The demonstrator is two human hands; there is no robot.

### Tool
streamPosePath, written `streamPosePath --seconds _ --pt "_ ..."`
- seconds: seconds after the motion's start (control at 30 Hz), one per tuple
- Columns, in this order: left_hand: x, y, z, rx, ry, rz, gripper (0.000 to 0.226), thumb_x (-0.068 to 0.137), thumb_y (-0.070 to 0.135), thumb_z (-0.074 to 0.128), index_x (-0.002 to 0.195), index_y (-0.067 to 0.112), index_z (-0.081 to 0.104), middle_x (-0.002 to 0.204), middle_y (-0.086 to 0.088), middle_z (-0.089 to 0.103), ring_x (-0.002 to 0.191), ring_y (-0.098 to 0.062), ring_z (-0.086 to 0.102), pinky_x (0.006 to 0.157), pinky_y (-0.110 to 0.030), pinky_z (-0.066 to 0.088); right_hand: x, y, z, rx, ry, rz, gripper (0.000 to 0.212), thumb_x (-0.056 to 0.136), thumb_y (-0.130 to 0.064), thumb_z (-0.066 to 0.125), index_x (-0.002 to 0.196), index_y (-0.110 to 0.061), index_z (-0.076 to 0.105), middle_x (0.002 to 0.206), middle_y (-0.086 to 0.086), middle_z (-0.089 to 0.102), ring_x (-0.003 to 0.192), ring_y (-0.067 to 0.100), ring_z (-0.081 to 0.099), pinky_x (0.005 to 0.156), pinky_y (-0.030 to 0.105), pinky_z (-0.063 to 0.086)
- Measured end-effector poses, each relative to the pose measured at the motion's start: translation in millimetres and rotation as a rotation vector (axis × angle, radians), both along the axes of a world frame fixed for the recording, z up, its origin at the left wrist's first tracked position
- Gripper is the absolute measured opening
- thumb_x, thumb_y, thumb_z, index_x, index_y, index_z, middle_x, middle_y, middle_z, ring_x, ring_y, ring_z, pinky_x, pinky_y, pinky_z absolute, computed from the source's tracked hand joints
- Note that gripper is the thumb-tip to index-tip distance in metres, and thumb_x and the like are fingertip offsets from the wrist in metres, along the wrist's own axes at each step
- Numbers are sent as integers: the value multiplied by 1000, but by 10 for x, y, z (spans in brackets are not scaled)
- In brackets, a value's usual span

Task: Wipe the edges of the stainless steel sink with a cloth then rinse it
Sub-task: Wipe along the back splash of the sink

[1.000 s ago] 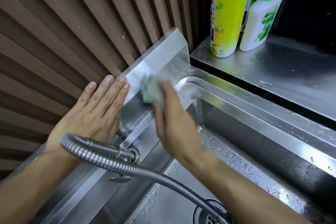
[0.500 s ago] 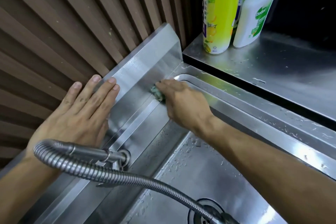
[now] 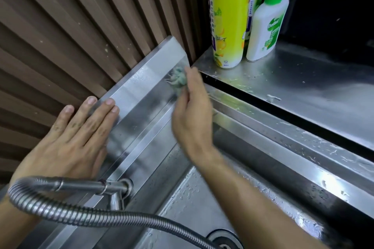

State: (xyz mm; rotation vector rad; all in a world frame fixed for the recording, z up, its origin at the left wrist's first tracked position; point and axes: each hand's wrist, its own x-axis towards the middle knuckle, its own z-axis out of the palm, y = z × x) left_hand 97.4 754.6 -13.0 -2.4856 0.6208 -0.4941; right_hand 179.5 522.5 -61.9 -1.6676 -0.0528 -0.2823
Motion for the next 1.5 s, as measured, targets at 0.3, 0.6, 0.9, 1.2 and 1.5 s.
streamPosePath --seconds 0.3,0.6,0.9,1.2,1.5 --pt "10 57 -76 -51 -3 -34 64 102 20 20 164 8 24 171 -12 22 159 -34 17 126 -55 13 52 780 -36 177 -4 -19 60 113 -27 25 165 -16 -4 169 -7 -26 156 9 -24 129 36 -8" --pt "-13 29 -29 -18 -7 -15 63 101 21 30 162 4 29 170 -13 25 159 -34 19 127 -52 12 439 330 29 269 162 -224 53 108 -3 31 161 -6 27 168 8 26 156 15 20 127 24 15" --pt "-25 17 2 19 -44 -21 61 103 20 29 161 0 28 170 -17 23 158 -35 21 128 -52 12 -725 527 -351 -354 -65 379 74 102 3 41 166 -19 9 174 -1 -1 160 14 -7 130 39 11" --pt "45 -144 154 154 32 -60 65 101 28 33 158 -4 32 167 -21 28 156 -37 26 129 -51 12 -570 198 -525 -947 -477 512 63 93 -12 21 145 -8 57 151 17 53 140 41 49 121 48 36" --pt "1053 -637 248 270 245 -249 74 100 37 35 162 -2 22 170 -20 19 159 -35 16 130 -48 12 79 95 -498 -1039 -138 -3 61 93 -6 22 146 3 50 148 25 53 140 43 49 118 49 37"
